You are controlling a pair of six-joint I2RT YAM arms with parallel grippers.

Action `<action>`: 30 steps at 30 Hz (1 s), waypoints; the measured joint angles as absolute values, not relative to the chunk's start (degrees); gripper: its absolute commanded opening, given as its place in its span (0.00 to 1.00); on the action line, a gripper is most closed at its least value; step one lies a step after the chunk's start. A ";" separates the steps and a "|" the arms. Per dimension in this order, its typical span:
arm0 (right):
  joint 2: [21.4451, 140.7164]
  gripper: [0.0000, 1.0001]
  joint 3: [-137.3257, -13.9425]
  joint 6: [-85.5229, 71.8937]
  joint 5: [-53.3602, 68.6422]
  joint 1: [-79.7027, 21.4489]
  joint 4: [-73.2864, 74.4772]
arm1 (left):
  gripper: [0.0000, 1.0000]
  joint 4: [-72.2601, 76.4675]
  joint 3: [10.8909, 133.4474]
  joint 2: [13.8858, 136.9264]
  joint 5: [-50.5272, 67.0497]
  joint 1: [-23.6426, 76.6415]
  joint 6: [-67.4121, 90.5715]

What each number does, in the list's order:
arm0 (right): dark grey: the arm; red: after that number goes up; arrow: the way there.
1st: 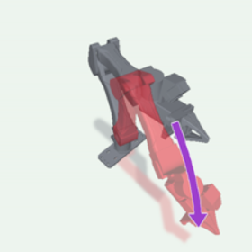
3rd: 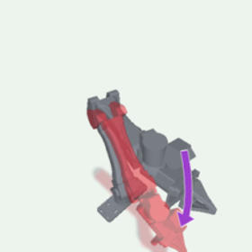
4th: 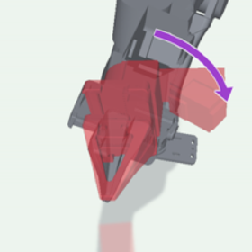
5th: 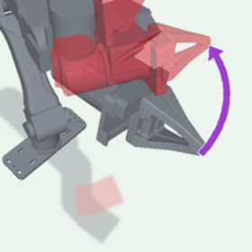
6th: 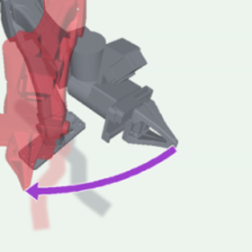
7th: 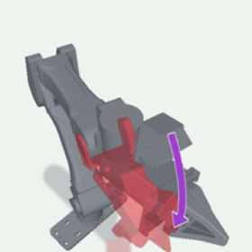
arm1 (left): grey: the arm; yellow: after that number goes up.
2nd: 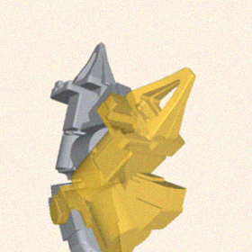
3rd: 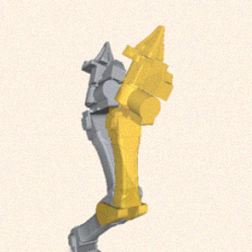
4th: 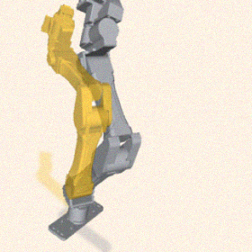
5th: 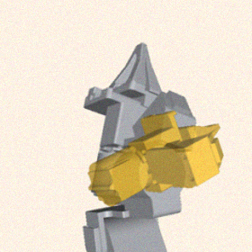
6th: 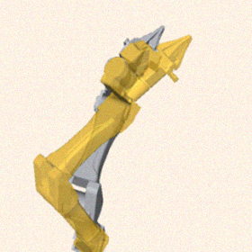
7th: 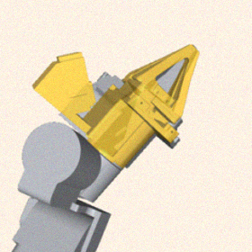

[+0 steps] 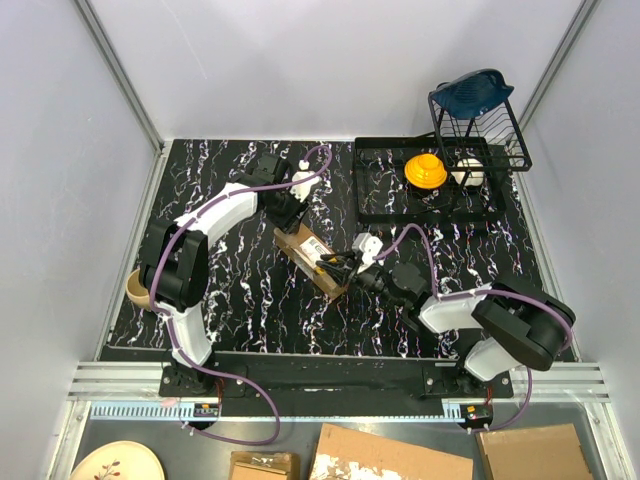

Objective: Unpack the express box
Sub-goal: Cut the express box at the center of the board.

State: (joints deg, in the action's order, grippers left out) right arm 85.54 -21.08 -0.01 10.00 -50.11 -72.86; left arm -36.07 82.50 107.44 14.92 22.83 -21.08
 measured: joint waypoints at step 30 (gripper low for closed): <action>88.05 0.00 -25.71 4.08 8.97 -50.11 -74.35 | 0.45 -34.57 81.95 107.35 14.96 22.83 -21.15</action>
State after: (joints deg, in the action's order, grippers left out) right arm 88.05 -25.71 4.08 8.97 -50.11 -74.35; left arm -34.57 81.95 107.35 14.96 22.83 -21.15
